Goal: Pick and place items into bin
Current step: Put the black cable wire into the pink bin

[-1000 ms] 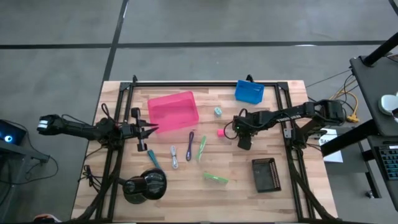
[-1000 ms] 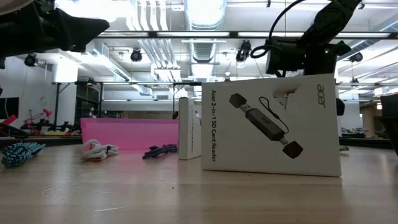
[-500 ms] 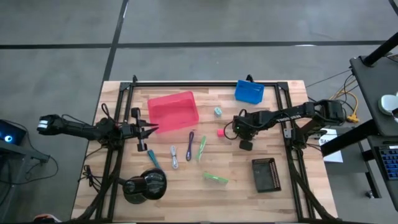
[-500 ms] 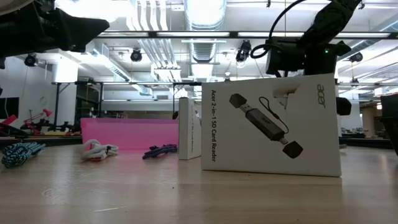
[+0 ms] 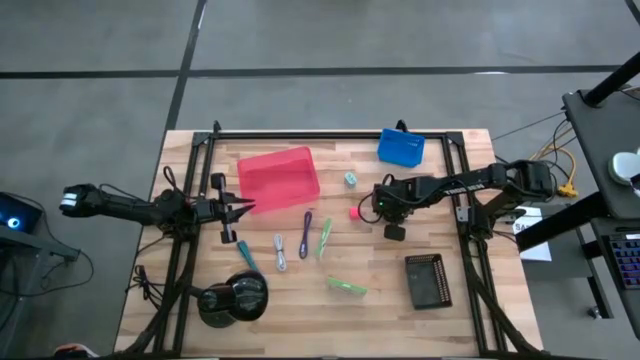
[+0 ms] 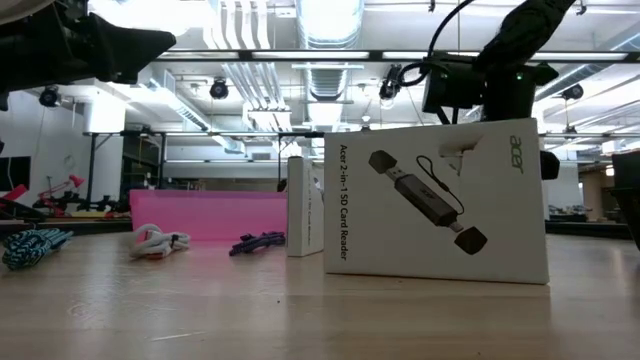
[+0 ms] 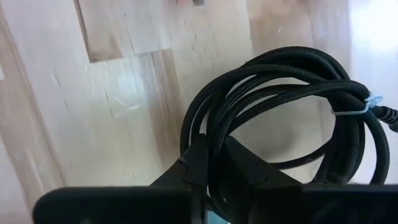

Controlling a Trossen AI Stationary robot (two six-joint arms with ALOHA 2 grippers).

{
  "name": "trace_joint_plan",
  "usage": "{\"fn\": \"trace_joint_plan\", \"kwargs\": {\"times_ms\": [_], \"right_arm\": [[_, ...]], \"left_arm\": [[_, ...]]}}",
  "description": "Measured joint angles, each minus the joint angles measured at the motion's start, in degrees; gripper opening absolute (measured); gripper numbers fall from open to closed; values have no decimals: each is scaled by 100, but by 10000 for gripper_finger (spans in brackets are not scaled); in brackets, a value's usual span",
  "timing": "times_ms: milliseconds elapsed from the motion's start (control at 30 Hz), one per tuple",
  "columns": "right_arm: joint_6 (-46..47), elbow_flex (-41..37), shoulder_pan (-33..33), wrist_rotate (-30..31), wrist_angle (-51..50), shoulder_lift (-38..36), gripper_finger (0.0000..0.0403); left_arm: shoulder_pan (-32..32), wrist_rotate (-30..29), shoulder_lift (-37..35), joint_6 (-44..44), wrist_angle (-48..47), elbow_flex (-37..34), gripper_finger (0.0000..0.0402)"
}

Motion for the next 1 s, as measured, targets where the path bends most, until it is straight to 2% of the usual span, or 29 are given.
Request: {"fn": "trace_joint_plan", "kwargs": {"times_ms": [467,1000], "right_arm": [[-16,523,0,0,-447,-9,20],[-874,1419,0,-1,-564,-7,20]], "left_arm": [[2,0,0,1,-2,0,32],[2,0,2,0,-2,0,32]]}}
